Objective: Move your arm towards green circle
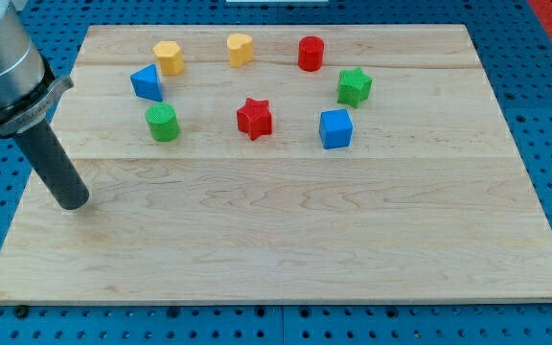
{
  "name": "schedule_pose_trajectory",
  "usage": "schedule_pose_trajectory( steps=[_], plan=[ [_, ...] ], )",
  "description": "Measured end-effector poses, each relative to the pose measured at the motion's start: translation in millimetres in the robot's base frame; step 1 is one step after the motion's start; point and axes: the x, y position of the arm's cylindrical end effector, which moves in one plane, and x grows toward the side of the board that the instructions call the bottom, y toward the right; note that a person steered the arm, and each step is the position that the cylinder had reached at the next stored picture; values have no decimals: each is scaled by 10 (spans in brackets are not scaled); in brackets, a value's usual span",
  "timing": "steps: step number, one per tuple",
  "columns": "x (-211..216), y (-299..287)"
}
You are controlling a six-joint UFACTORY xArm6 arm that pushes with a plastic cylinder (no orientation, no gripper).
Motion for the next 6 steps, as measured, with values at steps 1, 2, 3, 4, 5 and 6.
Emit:
schedule_pose_trajectory(
  steps=[1,2,3,4,5,6],
  plan=[
    [-4,0],
    [-124,-6],
    [-124,267],
    [-277,790],
    [-595,1151],
    [-719,1264]
  ],
)
